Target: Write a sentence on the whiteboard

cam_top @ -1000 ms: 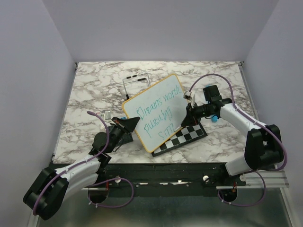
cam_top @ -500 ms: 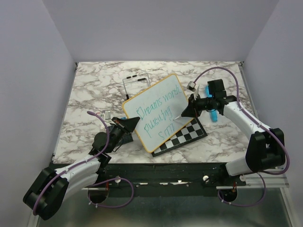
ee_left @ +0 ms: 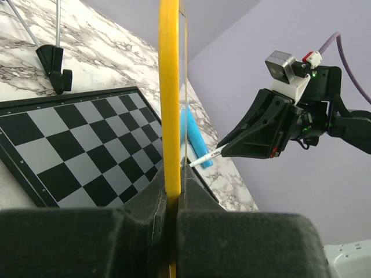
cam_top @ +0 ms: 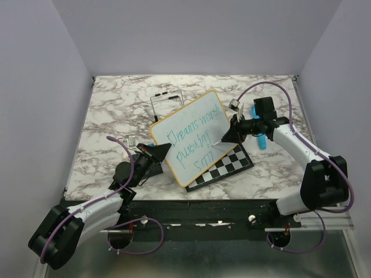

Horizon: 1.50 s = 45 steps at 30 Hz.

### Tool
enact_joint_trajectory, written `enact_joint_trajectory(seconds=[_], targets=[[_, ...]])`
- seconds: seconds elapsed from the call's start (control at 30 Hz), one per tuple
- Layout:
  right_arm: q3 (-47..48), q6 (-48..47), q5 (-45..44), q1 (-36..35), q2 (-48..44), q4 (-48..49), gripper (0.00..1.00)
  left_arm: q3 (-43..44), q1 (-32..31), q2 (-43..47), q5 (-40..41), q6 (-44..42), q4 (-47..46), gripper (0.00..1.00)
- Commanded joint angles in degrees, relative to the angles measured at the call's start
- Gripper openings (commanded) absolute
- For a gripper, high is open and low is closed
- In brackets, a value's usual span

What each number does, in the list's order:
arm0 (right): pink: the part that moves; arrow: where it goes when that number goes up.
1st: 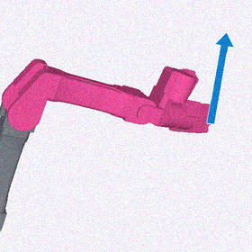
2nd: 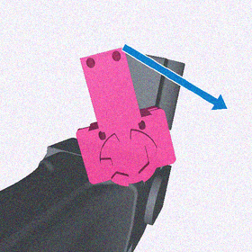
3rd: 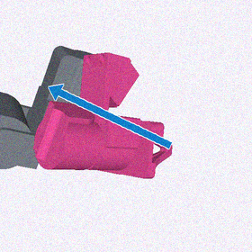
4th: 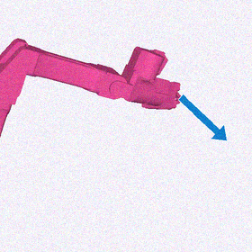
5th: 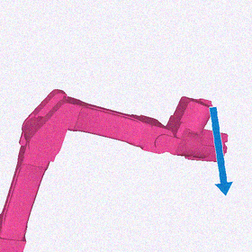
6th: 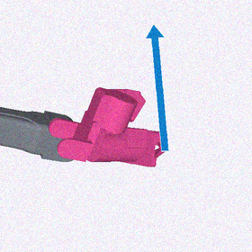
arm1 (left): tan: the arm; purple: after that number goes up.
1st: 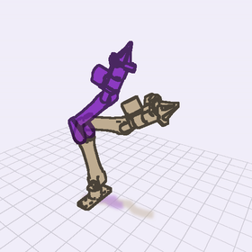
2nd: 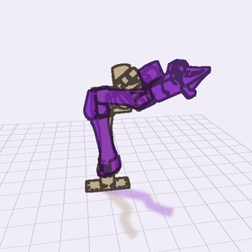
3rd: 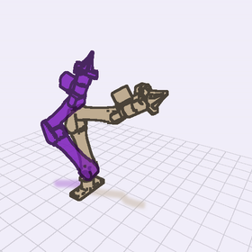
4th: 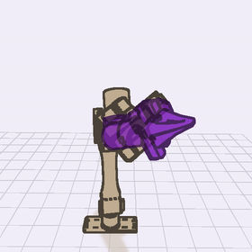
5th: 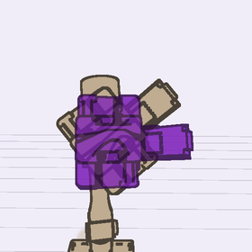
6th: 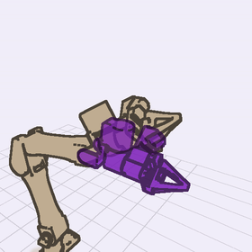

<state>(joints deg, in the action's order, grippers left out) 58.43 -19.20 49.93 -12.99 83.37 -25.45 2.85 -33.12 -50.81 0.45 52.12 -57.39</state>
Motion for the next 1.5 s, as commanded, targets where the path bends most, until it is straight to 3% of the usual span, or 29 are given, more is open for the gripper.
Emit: enact_joint_trajectory(seconds=[0.0, 0.7, 1.47], targets=[[-1.0, -2.6, -1.2, 0.2, 0.8, -2.6, 0.01, -0.7, -0.2, 0.4, -0.4, -1.0, -5.2, 0.0], [-3.1, -8.0, -3.2, 0.2, 1.6, -10.3, 0.01, -0.8, -0.2, 0.2, -0.4, -0.8, -5.7, 0.0], [0.0, -3.3, 0.9, 3.7, -1.4, -5.1, 0.01, -1.1, -0.2, 1.1, -0.4, -1.0, -5.0, 0.0]])
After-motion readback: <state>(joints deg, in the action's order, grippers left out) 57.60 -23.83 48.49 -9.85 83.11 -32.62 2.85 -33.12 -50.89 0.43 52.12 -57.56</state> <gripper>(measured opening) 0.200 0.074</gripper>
